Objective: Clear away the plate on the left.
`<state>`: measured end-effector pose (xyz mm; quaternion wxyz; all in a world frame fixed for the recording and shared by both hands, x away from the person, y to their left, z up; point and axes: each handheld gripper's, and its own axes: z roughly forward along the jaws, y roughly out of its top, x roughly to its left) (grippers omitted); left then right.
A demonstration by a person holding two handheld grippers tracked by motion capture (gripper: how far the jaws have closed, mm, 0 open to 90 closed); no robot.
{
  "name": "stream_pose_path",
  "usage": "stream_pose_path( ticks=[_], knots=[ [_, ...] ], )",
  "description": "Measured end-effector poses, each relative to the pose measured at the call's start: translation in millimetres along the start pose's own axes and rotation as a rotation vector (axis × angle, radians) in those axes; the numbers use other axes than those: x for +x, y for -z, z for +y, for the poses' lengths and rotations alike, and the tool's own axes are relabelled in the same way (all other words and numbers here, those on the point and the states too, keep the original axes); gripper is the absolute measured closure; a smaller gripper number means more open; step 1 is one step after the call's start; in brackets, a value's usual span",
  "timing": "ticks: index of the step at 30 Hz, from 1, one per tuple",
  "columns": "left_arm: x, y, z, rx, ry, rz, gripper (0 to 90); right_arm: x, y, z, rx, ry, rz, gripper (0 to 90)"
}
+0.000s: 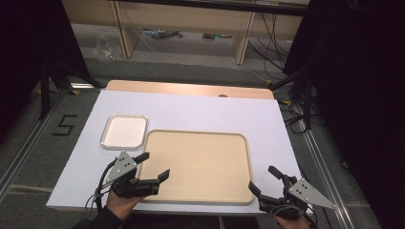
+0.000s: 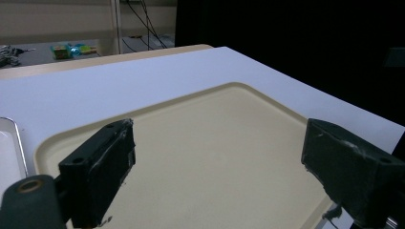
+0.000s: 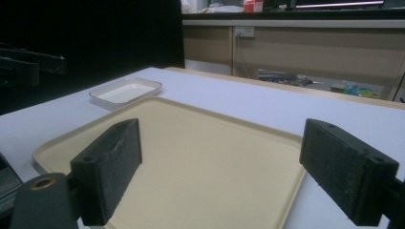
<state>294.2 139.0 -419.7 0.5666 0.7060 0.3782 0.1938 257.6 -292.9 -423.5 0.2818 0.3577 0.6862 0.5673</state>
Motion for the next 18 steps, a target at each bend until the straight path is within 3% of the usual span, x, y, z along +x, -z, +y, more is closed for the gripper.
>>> stream_pose_path(
  ticks=[18],
  knots=[
    [4.9, 0.6, 1.4, 0.002, 0.023, 0.005, 11.2, 0.0, -0.3, -0.2, 0.0, 0.002, 0.002, 15.1]
  ],
)
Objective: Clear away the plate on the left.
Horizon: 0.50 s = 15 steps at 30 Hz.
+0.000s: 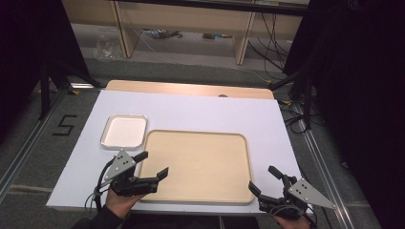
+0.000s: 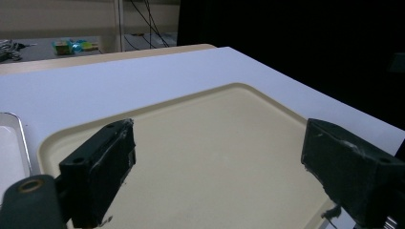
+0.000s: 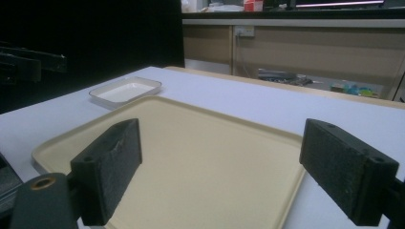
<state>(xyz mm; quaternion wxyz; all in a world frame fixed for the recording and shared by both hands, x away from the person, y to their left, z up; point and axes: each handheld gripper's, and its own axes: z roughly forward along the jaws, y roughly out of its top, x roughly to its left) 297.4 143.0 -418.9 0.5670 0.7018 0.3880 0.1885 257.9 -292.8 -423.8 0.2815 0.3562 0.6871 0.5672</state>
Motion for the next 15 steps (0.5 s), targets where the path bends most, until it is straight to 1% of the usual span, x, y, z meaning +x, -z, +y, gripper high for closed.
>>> stream_pose_path(
  ticks=[2, 4, 7, 8, 9, 11, 12, 13, 15],
  knots=[
    [0.7, 0.0, 0.2, -0.002, -0.003, 0.002, 11.2, 0.1, -0.2, -0.1, 0.0, 0.001, 0.0, 15.1],
    [1.1, 0.2, 0.5, -0.002, -0.008, 0.008, 11.2, 0.0, -1.1, -0.4, -0.011, 0.003, 0.004, 15.1],
    [1.7, 0.4, 0.8, -0.003, -0.008, 0.012, 11.2, 0.2, -1.2, -0.4, -0.007, 0.001, 0.002, 15.1],
    [2.1, 0.4, 0.9, -0.001, -0.008, 0.013, 11.2, 0.2, -1.6, -0.5, -0.013, 0.0, 0.005, 15.1],
    [2.9, 0.4, 1.2, 0.0, -0.014, 0.015, 11.2, 0.1, -1.2, -0.3, -0.008, 0.002, 0.003, 15.1],
    [3.8, 0.4, 1.7, -0.007, -0.007, 0.019, 11.0, 0.0, -1.1, -0.5, -0.012, 0.003, 0.004, 15.1],
    [4.7, 0.5, 1.9, -0.005, -0.006, 0.027, 11.0, -0.1, -0.8, -0.3, -0.008, 0.004, 0.002, 15.1],
    [5.9, 0.4, 2.1, -0.002, -0.009, 0.029, 11.0, 0.1, -2.4, -0.9, -0.03, -0.002, 0.01, 15.1],
    [7.6, 0.6, 2.4, -0.001, -0.006, 0.041, 10.9, 0.2, -2.4, -0.8, -0.028, -0.002, 0.009, 15.1]
  ],
)
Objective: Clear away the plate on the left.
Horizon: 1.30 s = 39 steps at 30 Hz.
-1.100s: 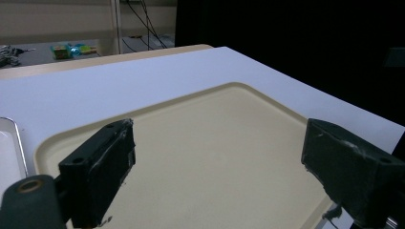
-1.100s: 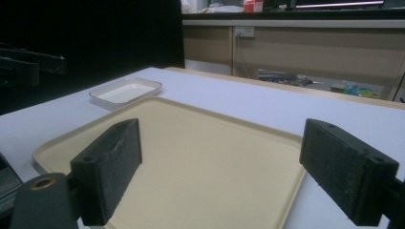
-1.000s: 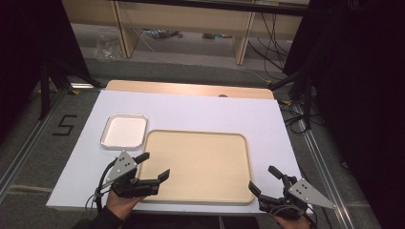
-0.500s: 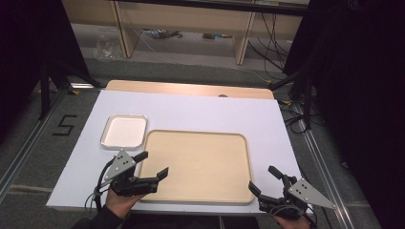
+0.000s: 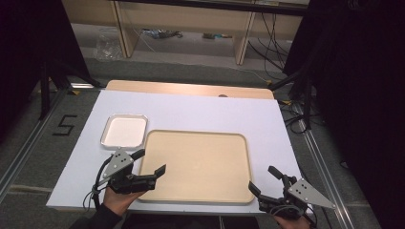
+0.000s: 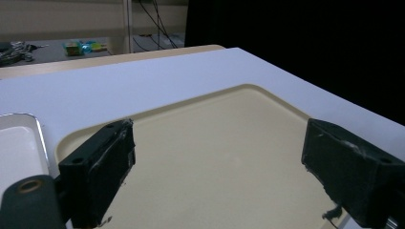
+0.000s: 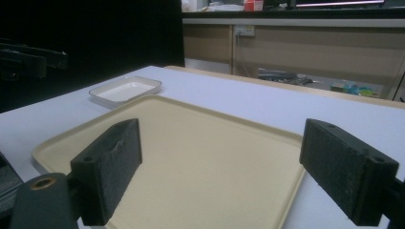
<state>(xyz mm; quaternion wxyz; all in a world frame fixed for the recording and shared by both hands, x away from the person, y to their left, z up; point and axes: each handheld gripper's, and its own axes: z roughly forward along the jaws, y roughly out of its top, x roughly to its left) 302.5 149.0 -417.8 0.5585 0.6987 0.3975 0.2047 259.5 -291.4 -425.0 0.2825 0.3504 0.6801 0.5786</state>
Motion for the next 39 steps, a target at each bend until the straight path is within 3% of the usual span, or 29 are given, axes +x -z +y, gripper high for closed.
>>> stream_pose_path(
  ticks=[9, 11, 12, 15, 16, 19, 20, 22, 25, 27, 28, 31, 32, 38, 39],
  knots=[
    [18.8, 1.1, 3.2, -0.01, 0.039, 0.06, 10.9, 0.1, 1.3, 0.5, 0.02, 0.004, -0.007, 15.1],
    [25.9, -1.4, 3.1, 0.023, 0.046, 0.083, 10.8, 0.2, 0.6, 0.2, 0.009, 0.001, -0.004, 15.1],
    [30.0, -2.8, 2.3, 0.039, 0.051, 0.094, 10.8, 2.0, 0.7, -0.1, 0.018, -0.025, 0.005, 15.1],
    [46.3, -6.8, 1.0, 0.081, 0.056, 0.135, 10.8, 2.1, 0.6, -0.1, 0.018, -0.025, 0.008, 15.1],
    [52.3, -8.1, 0.3, 0.093, 0.071, 0.148, 11.0, 0.2, 0.2, 0.0, 0.007, 0.002, -0.001, 15.1],
    [68.6, -11.4, -1.9, 0.128, 0.096, 0.184, 12.0, 0.5, -0.5, -0.3, -0.002, -0.006, 0.002, 15.1],
    [73.4, -12.8, -2.6, 0.146, 0.098, 0.199, 12.6, 2.3, 1.0, -0.2, 0.024, -0.037, 0.008, 15.1],
    [81.3, -15.8, -4.2, 0.171, 0.105, 0.228, 13.1, 1.8, 0.3, 0.0, 0.015, -0.021, 0.01, 15.1],
    [89.1, -18.0, -4.8, 0.185, 0.115, 0.246, 13.5, 0.3, 0.5, 0.1, 0.009, 0.002, -0.001, 15.1],
    [95.0, -18.4, -4.0, 0.189, 0.12, 0.267, 13.5, 2.3, 0.4, -0.3, 0.014, -0.031, 0.015, 15.1],
    [97.9, -18.6, -3.9, 0.189, 0.12, 0.277, 13.5, 0.1, 0.3, -0.1, 0.0, 0.002, 0.004, 15.1],
    [106.4, -19.8, -4.3, 0.194, 0.123, 0.302, 13.5, 0.2, 0.1, -0.1, 0.002, 0.001, 0.005, 15.2],
    [109.1, -20.1, -4.4, 0.199, 0.119, 0.31, 13.5, 2.2, -0.3, -0.5, 0.007, -0.03, 0.019, 15.2],
    [125.0, -23.9, -2.8, 0.237, 0.122, 0.341, 13.0, 2.3, -1.0, -0.8, -0.001, -0.031, 0.021, 15.1],
    [128.2, -24.7, -2.9, 0.238, 0.131, 0.345, 13.0, 4.5, 0.3, -0.7, 0.023, -0.064, 0.026, 15.1]
  ],
)
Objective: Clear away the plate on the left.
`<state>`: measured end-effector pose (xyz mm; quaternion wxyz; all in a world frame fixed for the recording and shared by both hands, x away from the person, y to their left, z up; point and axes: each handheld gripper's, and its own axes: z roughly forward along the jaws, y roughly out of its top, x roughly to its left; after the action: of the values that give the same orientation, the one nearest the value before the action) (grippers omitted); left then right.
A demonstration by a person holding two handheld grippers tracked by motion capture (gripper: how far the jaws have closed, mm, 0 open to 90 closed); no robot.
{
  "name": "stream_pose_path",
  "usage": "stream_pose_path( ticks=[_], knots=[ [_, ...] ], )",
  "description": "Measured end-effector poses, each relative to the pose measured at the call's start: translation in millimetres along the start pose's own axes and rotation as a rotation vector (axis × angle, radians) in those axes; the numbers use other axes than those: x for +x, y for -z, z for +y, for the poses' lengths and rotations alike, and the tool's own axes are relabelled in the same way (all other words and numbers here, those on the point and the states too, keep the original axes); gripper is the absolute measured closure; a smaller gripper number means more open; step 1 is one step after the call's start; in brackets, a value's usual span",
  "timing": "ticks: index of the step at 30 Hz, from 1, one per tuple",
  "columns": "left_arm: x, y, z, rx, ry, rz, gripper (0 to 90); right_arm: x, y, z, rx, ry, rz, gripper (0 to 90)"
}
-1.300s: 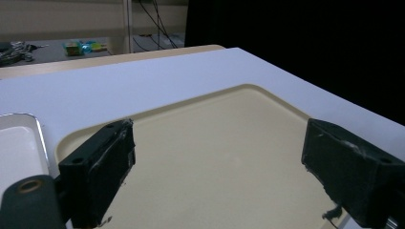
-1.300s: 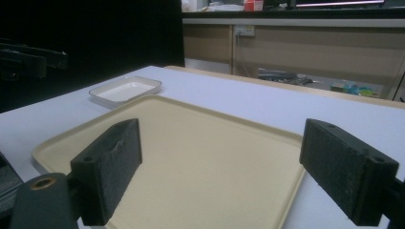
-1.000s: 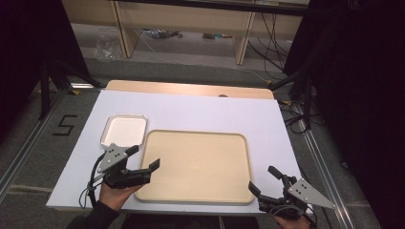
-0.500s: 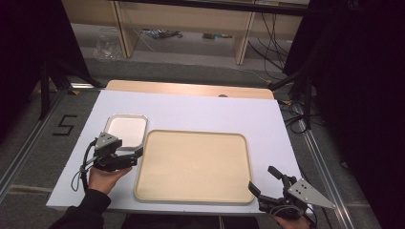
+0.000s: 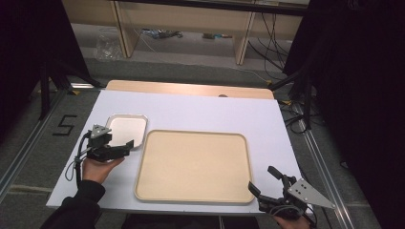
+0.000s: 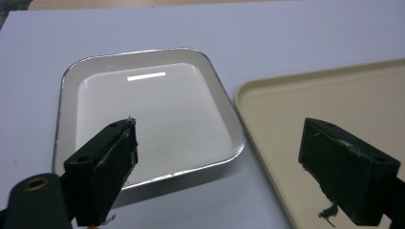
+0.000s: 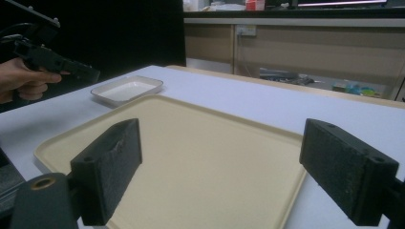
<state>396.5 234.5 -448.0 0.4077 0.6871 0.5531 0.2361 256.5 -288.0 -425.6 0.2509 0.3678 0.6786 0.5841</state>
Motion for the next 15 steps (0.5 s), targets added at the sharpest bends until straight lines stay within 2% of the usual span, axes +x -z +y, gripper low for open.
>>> stream_pose_path(
  ticks=[2, 3, 7, 8, 10, 12, 13, 14, 15],
  knots=[
    [5.6, -2.6, 1.3, 0.011, 0.008, 0.009, 13.0, -1.0, -0.9, 0.0, -0.013, 0.018, 0.008, 15.1],
    [8.1, -4.4, 1.9, 0.011, 0.013, 0.01, 13.0, -2.0, 0.0, 0.3, -0.009, 0.03, -0.005, 15.1],
    [19.1, -9.5, 4.4, 0.028, 0.008, 0.04, 14.1, -1.3, 0.4, 0.1, -0.002, 0.021, -0.012, 15.1],
    [22.2, -11.5, 4.6, 0.03, 0.018, 0.046, 14.4, 0.0, -0.3, -0.2, 0.001, -0.005, 0.002, 15.1],
    [29.6, -13.4, 6.0, 0.05, 0.022, 0.058, 14.5, 0.0, -0.3, -0.3, 0.001, -0.005, 0.002, 15.1],
    [36.8, -16.2, 6.5, 0.056, 0.034, 0.068, 14.8, -1.4, 0.4, 0.2, -0.002, 0.02, -0.009, 15.1],
    [39.1, -18.5, 6.9, 0.052, 0.047, 0.073, 14.8, -0.8, 0.6, 0.1, 0.004, 0.01, -0.007, 15.1],
    [42.2, -20.3, 7.2, 0.056, 0.05, 0.08, 14.8, -1.6, 0.1, 0.1, -0.005, 0.019, -0.012, 15.1],
    [46.2, -22.8, 8.0, 0.064, 0.055, 0.084, 14.9, -1.8, 2.2, 1.0, 0.022, 0.024, -0.018, 15.2]
  ],
)
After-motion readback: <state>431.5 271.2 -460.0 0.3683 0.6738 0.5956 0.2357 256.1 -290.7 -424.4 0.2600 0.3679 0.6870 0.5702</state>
